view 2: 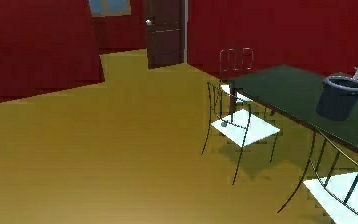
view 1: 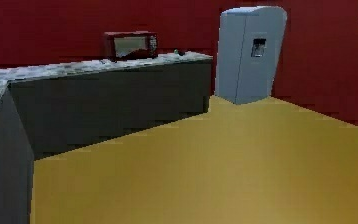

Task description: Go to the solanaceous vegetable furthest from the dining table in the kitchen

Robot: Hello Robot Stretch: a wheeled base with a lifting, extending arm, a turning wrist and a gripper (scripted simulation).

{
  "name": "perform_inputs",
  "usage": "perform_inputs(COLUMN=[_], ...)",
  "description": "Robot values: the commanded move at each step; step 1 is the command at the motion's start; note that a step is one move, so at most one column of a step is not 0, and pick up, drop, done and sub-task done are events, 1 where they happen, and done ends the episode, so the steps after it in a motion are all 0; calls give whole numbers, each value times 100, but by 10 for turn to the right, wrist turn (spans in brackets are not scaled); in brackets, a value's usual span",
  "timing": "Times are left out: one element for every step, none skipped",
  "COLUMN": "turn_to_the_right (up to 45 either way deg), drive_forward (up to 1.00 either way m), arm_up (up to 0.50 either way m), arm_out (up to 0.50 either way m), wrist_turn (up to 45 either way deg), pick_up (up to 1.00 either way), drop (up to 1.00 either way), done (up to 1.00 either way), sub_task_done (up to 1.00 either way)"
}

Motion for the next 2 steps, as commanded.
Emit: perform_inputs(turn_to_the_right=[60, 0], drive_forward=[0, 100], arm_up=[0, 0], arm_out=[0, 0], wrist_turn=[0, 0], pick_up=[0, 0], drop=[0, 0], done=[0, 0], sub_task_done=[0, 0])
